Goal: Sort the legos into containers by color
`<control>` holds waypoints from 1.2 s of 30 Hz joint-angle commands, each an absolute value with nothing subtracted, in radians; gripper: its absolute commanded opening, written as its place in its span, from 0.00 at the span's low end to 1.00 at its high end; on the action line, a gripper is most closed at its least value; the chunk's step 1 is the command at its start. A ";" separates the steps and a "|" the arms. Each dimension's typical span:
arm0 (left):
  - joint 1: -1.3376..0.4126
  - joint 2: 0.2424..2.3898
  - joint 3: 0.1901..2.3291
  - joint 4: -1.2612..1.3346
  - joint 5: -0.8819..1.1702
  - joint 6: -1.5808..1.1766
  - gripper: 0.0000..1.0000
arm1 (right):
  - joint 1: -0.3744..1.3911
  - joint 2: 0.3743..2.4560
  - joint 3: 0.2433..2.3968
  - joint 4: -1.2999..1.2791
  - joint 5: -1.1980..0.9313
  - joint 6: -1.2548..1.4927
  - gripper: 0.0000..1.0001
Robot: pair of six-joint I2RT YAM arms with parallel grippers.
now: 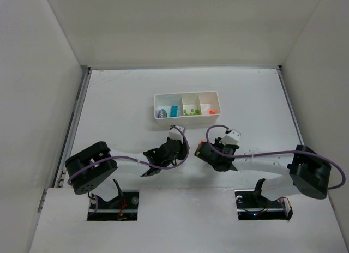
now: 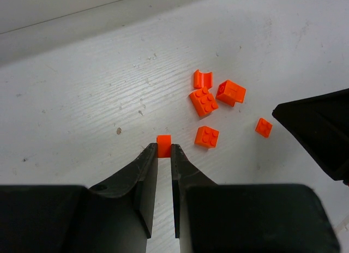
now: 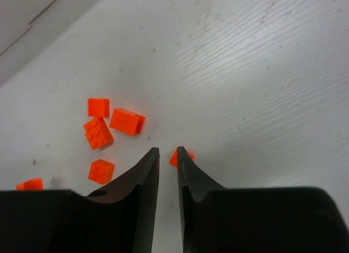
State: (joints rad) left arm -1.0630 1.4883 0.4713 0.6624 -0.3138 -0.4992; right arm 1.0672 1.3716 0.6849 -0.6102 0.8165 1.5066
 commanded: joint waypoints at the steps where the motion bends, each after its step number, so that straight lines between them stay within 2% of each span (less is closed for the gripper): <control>1: -1.058 1.457 0.466 0.704 -0.316 -0.508 0.11 | 1.075 1.342 0.680 -0.569 0.818 1.431 0.28; 3: -1.061 1.454 0.466 0.704 -0.319 -0.508 0.11 | 1.076 1.348 0.683 -0.565 0.815 1.381 0.36; 5: -1.058 1.454 0.466 0.704 -0.319 -0.508 0.11 | 1.102 1.364 0.680 -0.563 0.804 1.356 0.49; 9: -1.058 1.457 0.468 0.704 -0.318 -0.508 0.11 | 1.108 1.405 0.676 -0.534 0.779 1.293 0.55; 17: -1.058 1.456 0.465 0.704 -0.321 -0.505 0.11 | 1.084 1.399 0.641 -0.299 0.762 1.060 0.53; 23: -1.055 1.459 0.465 0.704 -0.321 -0.505 0.11 | 1.030 1.382 0.598 -0.270 0.746 1.049 0.53; 30: -1.058 1.462 0.468 0.706 -0.319 -0.503 0.11 | 1.030 1.410 0.614 -0.287 0.752 1.071 0.54; 36: -1.053 1.451 0.462 0.706 -0.319 -0.505 0.11 | 1.074 1.424 0.594 -0.236 0.707 1.112 0.51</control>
